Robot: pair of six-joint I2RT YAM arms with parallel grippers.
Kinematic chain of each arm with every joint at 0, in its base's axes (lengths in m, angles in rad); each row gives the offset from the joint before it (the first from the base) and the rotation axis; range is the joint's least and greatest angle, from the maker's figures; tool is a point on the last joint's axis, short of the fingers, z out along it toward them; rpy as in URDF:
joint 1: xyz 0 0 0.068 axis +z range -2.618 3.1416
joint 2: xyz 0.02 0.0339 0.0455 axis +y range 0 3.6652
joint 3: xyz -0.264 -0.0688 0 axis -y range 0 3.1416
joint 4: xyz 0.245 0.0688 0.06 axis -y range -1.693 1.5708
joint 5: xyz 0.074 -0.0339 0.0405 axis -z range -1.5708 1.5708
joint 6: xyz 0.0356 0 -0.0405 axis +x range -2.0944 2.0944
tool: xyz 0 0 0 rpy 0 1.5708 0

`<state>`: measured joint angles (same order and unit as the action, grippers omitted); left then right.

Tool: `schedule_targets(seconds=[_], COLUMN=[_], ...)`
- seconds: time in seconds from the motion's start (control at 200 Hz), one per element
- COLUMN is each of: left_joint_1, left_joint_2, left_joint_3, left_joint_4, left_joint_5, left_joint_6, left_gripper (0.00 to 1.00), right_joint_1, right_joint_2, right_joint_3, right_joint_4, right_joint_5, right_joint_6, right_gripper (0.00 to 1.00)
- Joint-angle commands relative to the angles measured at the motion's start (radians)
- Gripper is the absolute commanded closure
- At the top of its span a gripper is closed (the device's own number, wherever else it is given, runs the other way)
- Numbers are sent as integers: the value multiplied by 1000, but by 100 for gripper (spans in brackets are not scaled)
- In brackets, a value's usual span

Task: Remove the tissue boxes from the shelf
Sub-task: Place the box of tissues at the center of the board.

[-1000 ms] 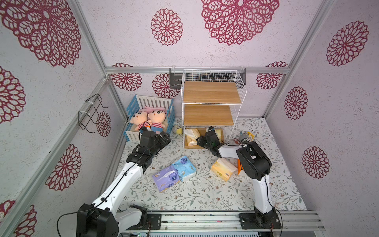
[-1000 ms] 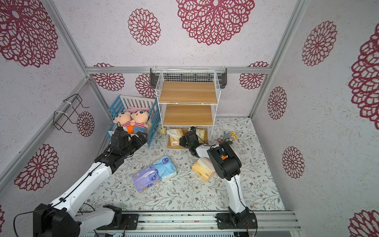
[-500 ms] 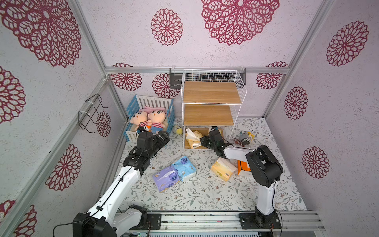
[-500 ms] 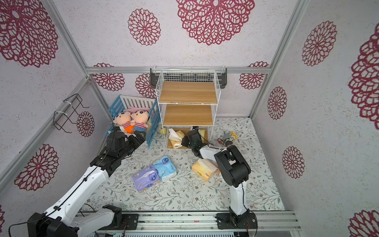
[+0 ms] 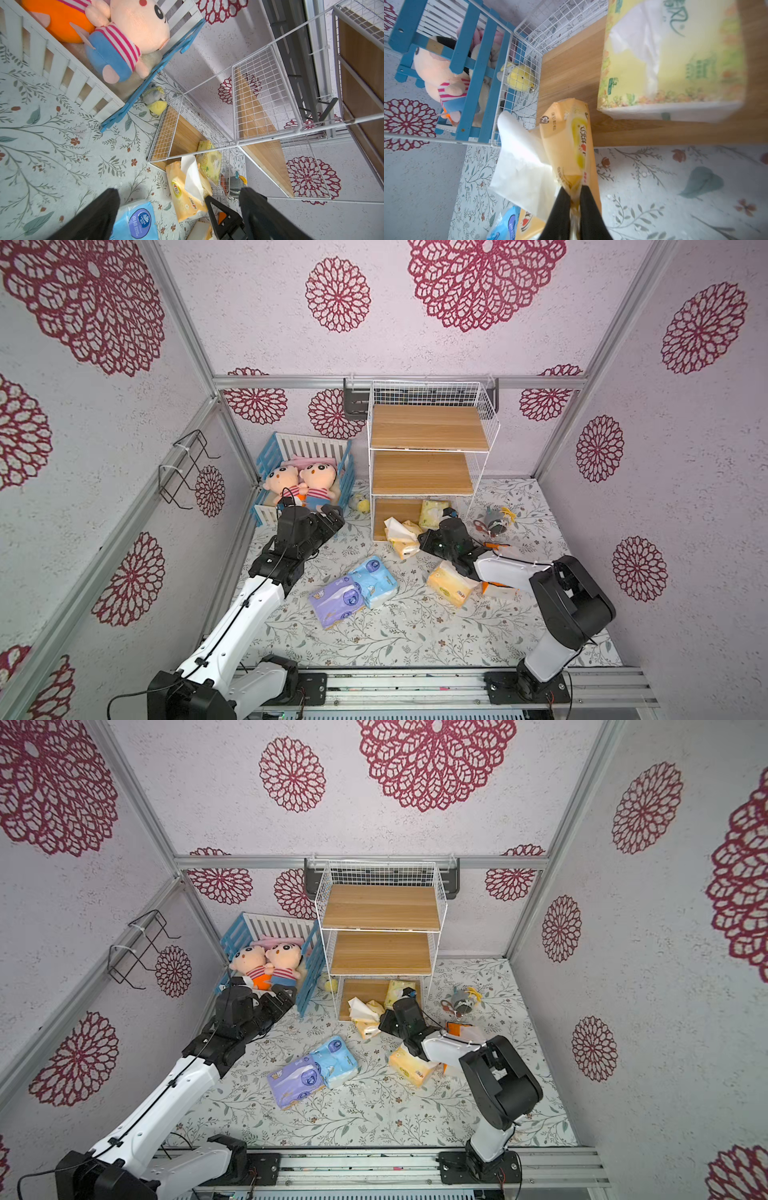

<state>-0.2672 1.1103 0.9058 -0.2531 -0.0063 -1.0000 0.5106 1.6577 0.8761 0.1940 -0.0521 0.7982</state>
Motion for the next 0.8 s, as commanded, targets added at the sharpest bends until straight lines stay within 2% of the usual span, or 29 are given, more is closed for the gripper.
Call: schedule_targets(seconds=[0.0, 0.285, 0.5, 0.796], left_joint_1=[3, -18, -56, -107], left_joint_2=[-19, -9, 17, 48], left_joint_3=[16, 35, 62, 87], left_joint_4=[-8, -4, 0, -8], left_joint_5=[13, 7, -11, -37], left_joint_6=[-8, -16, -22, -20], left_gripper=[3, 3, 3, 3], right_joint_1=[-6, 16, 110, 184], right_joint_2=[-116, -351, -502, -571], right_joint_3=[-26, -146, -251, -339], right_joint_4=[-7, -124, -207, -300], right_joint_5=[-26, -38, 26, 65], right_joint_6=[13, 29, 71, 119], right_gripper=[87, 87, 87, 86])
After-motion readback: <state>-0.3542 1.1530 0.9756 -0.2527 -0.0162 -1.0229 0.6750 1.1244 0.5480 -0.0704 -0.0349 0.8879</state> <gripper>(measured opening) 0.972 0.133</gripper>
